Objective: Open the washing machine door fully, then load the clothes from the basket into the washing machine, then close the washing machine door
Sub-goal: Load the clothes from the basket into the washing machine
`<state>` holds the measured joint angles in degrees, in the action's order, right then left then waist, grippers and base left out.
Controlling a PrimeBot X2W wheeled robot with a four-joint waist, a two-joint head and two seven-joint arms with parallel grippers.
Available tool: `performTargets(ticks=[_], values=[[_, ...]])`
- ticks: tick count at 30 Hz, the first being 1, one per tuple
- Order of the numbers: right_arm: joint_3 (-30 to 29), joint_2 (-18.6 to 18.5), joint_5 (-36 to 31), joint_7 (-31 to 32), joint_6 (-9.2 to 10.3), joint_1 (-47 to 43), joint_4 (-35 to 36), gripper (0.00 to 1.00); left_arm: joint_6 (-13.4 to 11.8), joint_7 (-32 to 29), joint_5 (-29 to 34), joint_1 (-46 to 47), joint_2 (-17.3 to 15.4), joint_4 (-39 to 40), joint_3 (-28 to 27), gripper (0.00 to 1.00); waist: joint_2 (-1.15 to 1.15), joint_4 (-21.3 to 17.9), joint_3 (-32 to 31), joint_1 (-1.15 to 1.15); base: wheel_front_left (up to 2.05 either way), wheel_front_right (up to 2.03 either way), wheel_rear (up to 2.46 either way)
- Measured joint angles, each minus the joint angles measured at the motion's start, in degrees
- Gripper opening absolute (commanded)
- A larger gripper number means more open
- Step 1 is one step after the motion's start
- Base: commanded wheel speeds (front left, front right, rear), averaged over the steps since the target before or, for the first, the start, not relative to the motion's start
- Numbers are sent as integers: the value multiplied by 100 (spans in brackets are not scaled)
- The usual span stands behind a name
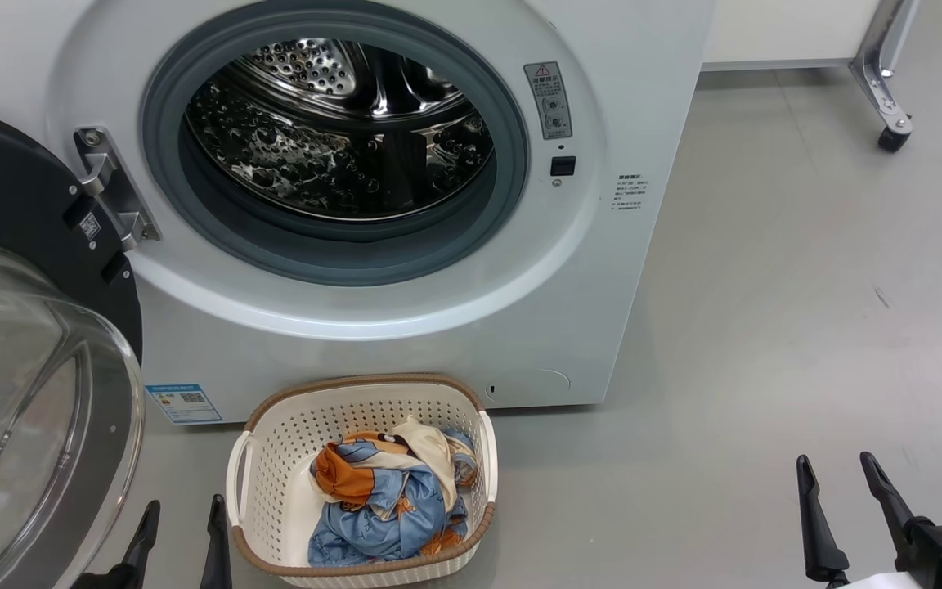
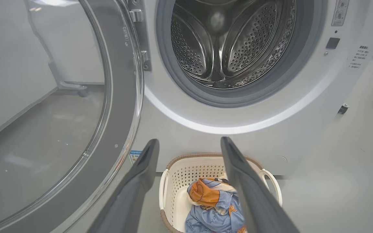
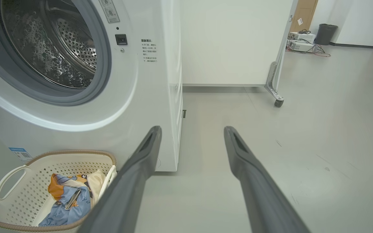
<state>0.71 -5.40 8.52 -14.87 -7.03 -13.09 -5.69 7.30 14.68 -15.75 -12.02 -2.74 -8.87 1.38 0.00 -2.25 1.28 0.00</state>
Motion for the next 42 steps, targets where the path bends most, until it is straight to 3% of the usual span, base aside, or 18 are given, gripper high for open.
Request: performTargets(ticks=[11,19,23,30,42], values=[[-108,226,393,0,0,110,-198,100,0,0,-233,2,3,-209,65,100,0,-267,223,0,0,0,0],[-69,369,1525,0,1,351,-371,100,0,-111,-850,168,5,-348,312,100,0,-537,544,0,0,0,0],[189,360,1829,0,1,589,-358,100,0,-283,-789,385,12,-434,396,100,0,-695,752,0,0,0,0],[924,338,1699,0,0,1050,-181,100,0,-463,-795,757,-31,-649,291,100,0,-1020,1160,0,0,0,0],[1018,319,1653,0,0,1479,-175,100,-3,-524,-781,1358,-208,-1007,77,100,0,-1576,1836,0,0,0,0]])
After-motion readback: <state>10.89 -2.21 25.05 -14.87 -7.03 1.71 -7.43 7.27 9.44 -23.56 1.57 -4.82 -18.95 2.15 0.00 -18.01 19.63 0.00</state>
